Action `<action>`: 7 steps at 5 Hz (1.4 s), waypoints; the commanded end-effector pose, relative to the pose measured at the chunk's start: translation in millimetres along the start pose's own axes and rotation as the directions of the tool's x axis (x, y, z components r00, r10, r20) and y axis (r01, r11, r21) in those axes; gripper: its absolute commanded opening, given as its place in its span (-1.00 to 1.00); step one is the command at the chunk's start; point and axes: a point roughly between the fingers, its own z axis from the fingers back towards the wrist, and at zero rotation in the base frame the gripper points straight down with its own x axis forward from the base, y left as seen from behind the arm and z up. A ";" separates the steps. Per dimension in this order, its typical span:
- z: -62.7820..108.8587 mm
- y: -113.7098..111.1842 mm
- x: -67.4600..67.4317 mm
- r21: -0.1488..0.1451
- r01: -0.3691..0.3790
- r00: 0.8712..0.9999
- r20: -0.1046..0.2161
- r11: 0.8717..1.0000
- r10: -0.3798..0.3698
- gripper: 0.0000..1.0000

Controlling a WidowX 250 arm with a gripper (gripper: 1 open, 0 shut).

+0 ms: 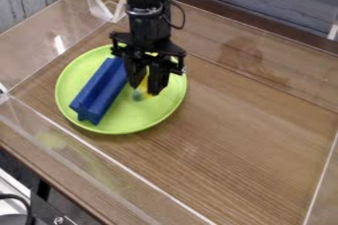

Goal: Remove the banana from inside the green plate and put it on the table

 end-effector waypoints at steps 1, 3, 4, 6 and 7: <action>24.1 5.3 8.8 0.012 -0.012 0.996 0.084 1.000 0.011 -1.00; 29.8 2.6 9.3 0.014 -0.003 0.996 0.092 1.000 0.001 -1.00; 35.4 -5.9 8.5 0.008 0.012 0.995 0.097 1.000 -0.013 -1.00; 41.3 -16.8 7.3 -0.002 0.036 0.994 0.104 0.999 -0.035 -1.00; 43.6 -22.2 6.5 -0.005 0.044 0.993 0.107 0.999 -0.043 -1.00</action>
